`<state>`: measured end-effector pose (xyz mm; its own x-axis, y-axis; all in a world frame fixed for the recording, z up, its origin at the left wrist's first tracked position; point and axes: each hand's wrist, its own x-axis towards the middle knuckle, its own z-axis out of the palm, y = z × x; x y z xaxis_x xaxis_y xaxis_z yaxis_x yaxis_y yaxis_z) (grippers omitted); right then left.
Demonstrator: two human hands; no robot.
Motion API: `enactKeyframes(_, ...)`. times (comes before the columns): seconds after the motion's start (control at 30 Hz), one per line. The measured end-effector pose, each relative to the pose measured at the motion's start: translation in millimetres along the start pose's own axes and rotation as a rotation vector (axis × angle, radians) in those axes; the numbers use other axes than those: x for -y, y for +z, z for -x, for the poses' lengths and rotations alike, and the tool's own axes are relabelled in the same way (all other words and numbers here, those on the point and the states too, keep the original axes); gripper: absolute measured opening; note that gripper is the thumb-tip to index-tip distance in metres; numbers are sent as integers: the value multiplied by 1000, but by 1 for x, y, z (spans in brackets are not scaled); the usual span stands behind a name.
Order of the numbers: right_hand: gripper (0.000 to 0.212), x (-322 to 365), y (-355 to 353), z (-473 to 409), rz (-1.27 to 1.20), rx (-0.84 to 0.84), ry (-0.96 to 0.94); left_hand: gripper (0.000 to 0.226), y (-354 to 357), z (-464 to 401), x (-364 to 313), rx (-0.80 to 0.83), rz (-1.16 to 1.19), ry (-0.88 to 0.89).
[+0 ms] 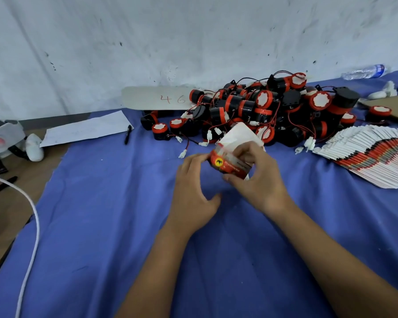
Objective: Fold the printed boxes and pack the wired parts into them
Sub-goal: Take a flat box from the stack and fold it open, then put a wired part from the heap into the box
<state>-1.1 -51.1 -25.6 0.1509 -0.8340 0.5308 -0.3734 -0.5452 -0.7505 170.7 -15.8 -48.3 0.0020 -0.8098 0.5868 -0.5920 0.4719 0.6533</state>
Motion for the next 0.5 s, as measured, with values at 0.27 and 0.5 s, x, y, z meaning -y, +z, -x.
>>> enactKeyframes(0.27, 19, 11, 12, 7, 451, 324, -342, 34, 1, -4, -3, -146, 60, -334)
enactKeyframes(0.5, 28, -3, -12, -13, 210, -453, -15, 35, -1, -3, -2, -235, 33, -381)
